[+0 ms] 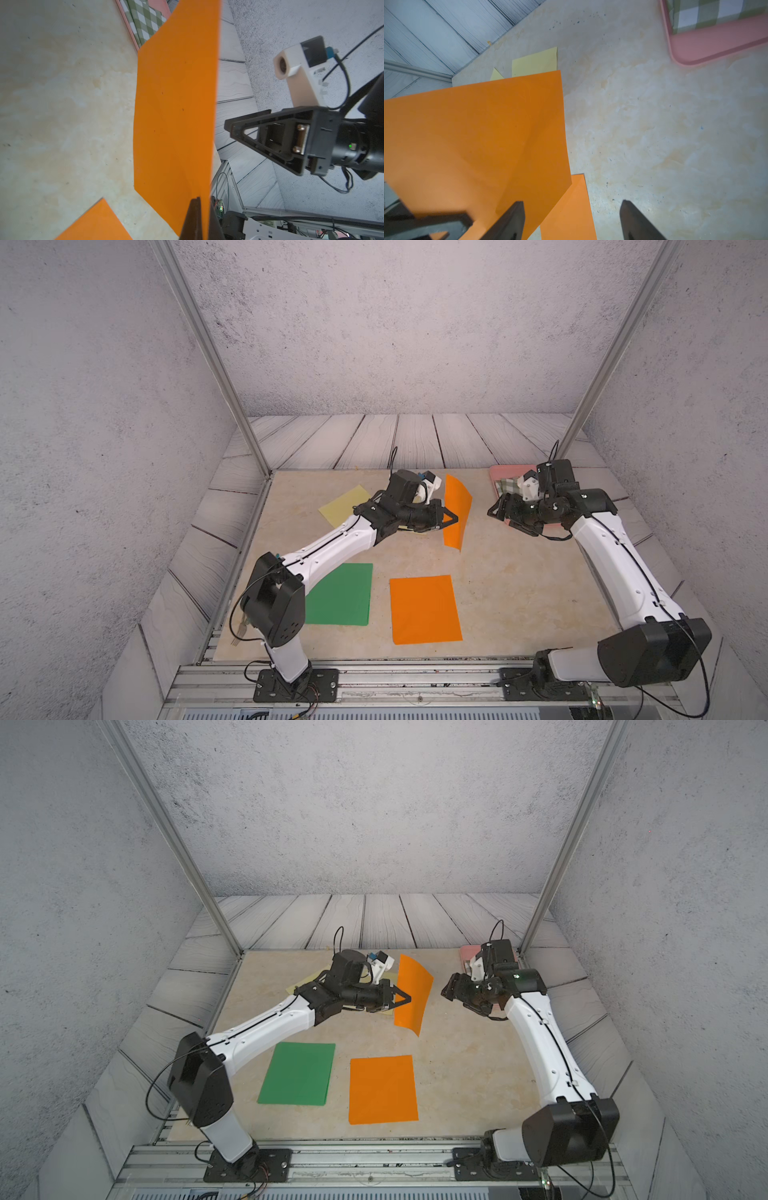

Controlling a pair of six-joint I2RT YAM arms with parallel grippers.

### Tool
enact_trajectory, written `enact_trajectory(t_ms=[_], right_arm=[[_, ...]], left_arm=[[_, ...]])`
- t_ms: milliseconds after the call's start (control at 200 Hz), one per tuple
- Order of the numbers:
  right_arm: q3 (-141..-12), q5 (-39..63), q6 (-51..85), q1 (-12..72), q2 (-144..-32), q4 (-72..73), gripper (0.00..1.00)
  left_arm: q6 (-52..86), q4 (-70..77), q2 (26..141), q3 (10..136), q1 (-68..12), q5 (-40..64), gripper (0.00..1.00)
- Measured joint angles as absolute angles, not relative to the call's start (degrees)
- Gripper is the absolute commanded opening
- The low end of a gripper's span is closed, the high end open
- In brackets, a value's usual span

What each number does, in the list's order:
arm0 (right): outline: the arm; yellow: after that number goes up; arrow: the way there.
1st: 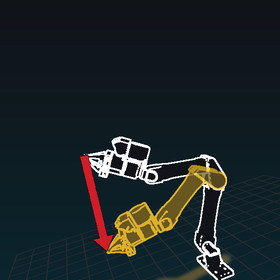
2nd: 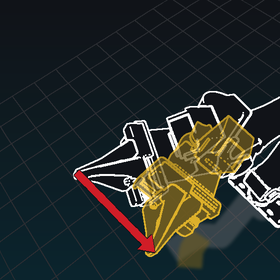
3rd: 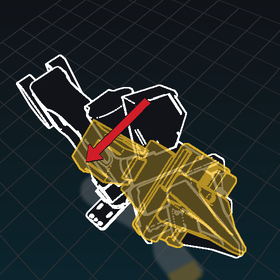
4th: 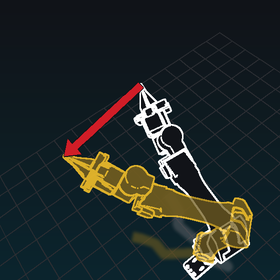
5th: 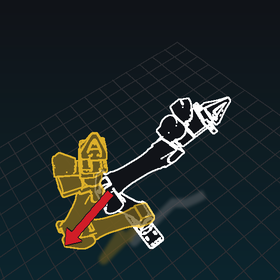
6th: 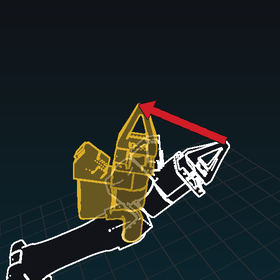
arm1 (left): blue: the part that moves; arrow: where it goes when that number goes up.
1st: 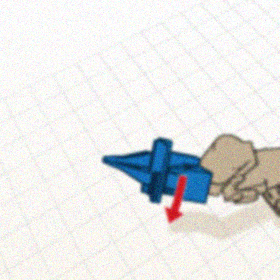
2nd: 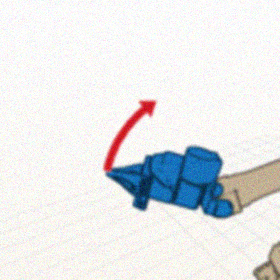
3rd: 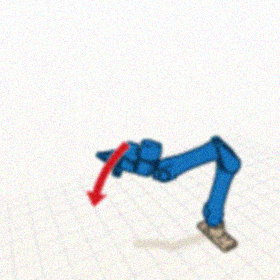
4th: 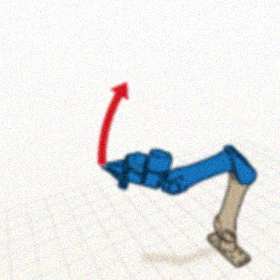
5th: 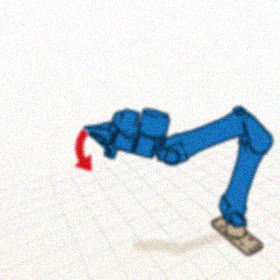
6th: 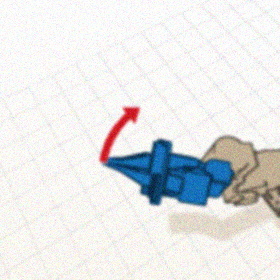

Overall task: Sort the scattered colored papers by color
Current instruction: Place the colored paper.

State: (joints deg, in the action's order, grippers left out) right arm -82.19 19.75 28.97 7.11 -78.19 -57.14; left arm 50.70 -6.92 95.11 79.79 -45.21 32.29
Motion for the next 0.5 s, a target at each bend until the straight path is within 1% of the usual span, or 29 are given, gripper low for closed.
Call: enact_trajectory(t_ms=[115,245,355,500], right_arm=[[-79.15,20.88,28.32,7.11,-73.58,-58.83,0.82],[-77.60,22.09,27.18,7.11,-67.00,-60.55,0.83],[-76.99,23.07,26.35,7.11,-63.90,-61.78,0.83],[-75.00,24.16,26.13,7.11,-63.31,-62.78,0.83]], left_arm=[[55.44,-5.85,87.37,71.75,-51.90,24.56,0.00],[60.10,-3.81,80.25,62.57,-58.04,15.66,0.00],[63.86,-1.56,76.93,54.87,-60.47,9.17,0.00],[67.09,-0.40,76.64,47.29,-61.30,3.88,0.00]])
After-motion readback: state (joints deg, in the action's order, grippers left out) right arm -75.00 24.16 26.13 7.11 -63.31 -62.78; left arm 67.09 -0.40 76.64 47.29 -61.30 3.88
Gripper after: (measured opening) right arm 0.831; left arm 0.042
